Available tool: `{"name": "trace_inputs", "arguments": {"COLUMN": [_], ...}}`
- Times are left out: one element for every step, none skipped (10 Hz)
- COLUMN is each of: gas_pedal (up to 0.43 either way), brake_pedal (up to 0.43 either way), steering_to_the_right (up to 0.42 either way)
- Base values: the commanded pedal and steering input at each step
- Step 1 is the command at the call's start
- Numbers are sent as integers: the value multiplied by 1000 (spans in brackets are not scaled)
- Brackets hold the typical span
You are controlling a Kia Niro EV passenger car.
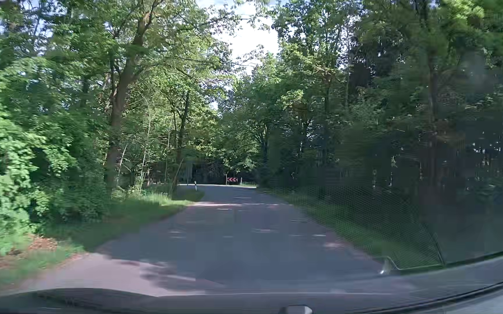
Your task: Follow the waypoints while adhering to traffic rules and regulations
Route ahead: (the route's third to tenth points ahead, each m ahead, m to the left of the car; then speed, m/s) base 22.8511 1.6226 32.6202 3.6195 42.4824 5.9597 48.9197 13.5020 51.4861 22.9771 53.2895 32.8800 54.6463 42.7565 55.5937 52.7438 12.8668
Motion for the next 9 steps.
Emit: {"name": "trace_inputs", "arguments": {"gas_pedal": [0,0,0,0,0,0,0,0,0], "brake_pedal": [0,0,0,0,12,24,61,85,122], "steering_to_the_right": [-14,-14,-14,-14,-14,-14,-15,-16,-20]}}
